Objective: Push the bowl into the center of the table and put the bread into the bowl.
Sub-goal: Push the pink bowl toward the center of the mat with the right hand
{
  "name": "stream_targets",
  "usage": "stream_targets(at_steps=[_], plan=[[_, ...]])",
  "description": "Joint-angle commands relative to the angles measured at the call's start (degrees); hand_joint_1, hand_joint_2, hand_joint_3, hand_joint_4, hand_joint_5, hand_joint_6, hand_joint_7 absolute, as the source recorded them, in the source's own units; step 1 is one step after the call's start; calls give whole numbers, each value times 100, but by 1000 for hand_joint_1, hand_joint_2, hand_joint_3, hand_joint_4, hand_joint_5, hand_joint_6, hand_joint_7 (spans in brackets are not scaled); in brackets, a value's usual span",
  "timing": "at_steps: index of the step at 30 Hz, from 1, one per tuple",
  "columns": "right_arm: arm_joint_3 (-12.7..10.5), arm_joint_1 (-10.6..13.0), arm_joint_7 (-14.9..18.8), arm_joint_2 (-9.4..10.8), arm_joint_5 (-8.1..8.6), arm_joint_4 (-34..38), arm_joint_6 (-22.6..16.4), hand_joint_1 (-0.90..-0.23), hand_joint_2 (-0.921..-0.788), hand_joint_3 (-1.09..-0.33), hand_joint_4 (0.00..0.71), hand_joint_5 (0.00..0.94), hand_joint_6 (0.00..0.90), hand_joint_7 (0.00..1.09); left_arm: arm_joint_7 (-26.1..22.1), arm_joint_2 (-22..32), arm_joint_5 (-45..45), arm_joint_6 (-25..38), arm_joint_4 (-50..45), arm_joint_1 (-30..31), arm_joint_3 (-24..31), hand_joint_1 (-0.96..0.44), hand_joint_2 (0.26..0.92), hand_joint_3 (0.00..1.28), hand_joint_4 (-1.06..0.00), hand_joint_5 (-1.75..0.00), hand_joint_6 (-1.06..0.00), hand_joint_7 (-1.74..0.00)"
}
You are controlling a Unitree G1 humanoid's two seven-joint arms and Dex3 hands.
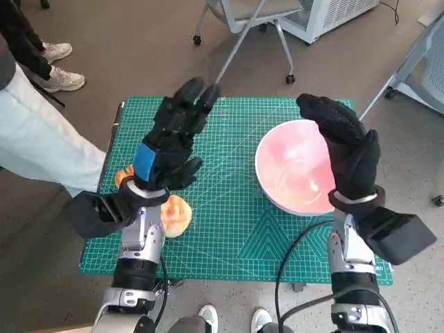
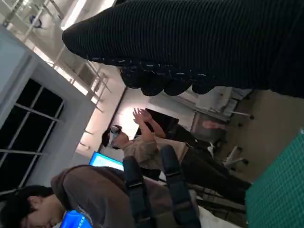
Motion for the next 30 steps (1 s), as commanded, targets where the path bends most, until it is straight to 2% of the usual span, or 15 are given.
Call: stream_targets(at_steps=[1, 5, 9, 10, 11, 14, 17, 21, 25, 30], plan=[[-113, 68, 126, -217, -13, 85, 19, -669, -921, -725, 167, 0, 15, 537, 42, -37, -41, -112, -40, 24, 37, -502, 921, 460, -1, -205, 1, -382], [-412, 9, 62, -503, -23, 376, -219, -667, -921, -722, 172, 2, 15, 538, 92, -36, -10, -191, -64, 58, 52, -499, 921, 457, -4, -206, 1, -384], [-816, -158, -310, -767, -180, 1044, -659, -658, -921, -714, 181, 4, 40, 499, 111, 11, -2, -281, 21, 31, 109, -494, 921, 453, -2, -204, 1, -385], [-920, -214, -409, -854, -209, 1245, -745, -643, -921, -728, 151, 2, 25, 476, 125, 26, 2, -302, 38, 25, 130, -490, 921, 453, -1, -195, 1, -380], [-991, -260, -475, -914, -231, 1400, -817, -643, -921, -726, 156, 4, 37, 464, 135, 36, 6, -320, 52, 20, 142, -490, 921, 452, -3, -192, 1, -383], [-1296, -421, -654, -1218, -162, 1997, -917, -641, -921, -732, 162, 7, 72, 424, 174, 90, 3, -405, 124, -4, 217, -489, 921, 446, -9, -185, 1, -396], [-1537, -569, -788, -1461, -79, 2531, -871, -642, -921, -745, 160, 5, 85, 406, 206, 123, -29, -447, 169, -27, 288, -491, 920, 440, -10, -179, 1, -404], [-1787, -752, -898, -1664, 26, 3185, -727, -643, -921, -767, 161, 4, 91, 398, 254, 127, -42, -509, 214, -55, 365, -495, 921, 430, -13, -174, 1, -428], [-1953, -903, -1054, -1758, 73, 3722, -518, -622, -921, -789, 160, 3, 92, 394, 301, 105, -15, -644, 295, -87, 412, -499, 921, 418, -21, -173, 1, -448], [-2084, -1010, -1096, -1757, 131, 4141, -195, -601, -921, -803, 138, 0, 87, 387, 364, 70, 24, -793, 425, -158, 431, -495, 921, 409, -24, -170, 1, -459]])
